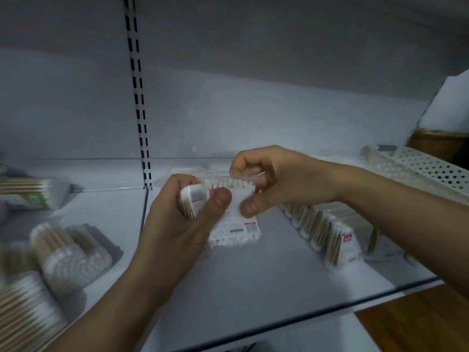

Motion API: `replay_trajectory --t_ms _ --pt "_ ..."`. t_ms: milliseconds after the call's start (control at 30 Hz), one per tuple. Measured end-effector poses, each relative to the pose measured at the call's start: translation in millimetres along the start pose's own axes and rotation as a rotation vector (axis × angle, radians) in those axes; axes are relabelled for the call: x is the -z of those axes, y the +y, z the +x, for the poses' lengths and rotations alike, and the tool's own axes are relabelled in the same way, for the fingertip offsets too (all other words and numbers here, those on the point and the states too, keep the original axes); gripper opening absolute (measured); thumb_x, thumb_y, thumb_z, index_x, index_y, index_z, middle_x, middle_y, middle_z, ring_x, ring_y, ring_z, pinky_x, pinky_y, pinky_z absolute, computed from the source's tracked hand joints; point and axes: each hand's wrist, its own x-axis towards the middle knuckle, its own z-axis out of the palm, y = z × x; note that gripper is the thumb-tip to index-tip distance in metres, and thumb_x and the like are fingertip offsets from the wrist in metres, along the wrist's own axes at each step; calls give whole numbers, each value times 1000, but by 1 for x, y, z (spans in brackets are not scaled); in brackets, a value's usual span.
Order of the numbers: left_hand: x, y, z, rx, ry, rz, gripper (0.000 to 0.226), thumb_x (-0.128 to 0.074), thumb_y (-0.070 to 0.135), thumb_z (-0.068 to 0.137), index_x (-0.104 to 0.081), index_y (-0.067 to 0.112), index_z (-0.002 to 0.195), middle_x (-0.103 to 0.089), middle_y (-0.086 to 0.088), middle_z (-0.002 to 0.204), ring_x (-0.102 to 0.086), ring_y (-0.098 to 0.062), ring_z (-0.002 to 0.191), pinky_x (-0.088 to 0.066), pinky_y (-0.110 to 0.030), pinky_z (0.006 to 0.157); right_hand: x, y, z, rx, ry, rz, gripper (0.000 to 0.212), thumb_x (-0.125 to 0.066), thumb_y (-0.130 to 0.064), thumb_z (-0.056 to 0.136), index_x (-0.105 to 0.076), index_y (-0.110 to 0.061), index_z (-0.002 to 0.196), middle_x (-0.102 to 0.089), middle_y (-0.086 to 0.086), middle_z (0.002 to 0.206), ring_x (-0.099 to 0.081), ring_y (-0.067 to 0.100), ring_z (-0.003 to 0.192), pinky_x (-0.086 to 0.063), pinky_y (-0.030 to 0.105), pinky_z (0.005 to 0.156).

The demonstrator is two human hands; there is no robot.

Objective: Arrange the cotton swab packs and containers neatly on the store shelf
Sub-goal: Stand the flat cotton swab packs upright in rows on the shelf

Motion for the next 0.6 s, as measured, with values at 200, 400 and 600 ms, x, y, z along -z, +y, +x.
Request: replay_trajectory --t_ms 200,400,600 --pt "8 -4 1 80 30 76 22 -76 27 86 -61 15 95 -73 2 81 -73 -13 68 -58 -28 48 40 4 -14 -54 168 -16 48 -81 -1 77 -56 -6 117 -74 11 96 -70 26 79 -60 30 69" --pt "21 -14 3 96 9 155 19 -79 16 85 -62 16 91 -74 3 78 -72 -10 63 -53 -20 47 64 17 1 -107 404 -761 42 -84 -30 77 -59 -22 109 -67 -2 102 -64 22 90 -49 35 76" --pt "21 -18 1 87 -12 187 19 -80 16 83 -63 17 91 -75 1 79 -74 -13 66 -57 -24 51 51 29 22 -108 310 -904 38 -89 -36 70 -68 -14 94 -67 4 90 -60 24 83 -51 41 78"
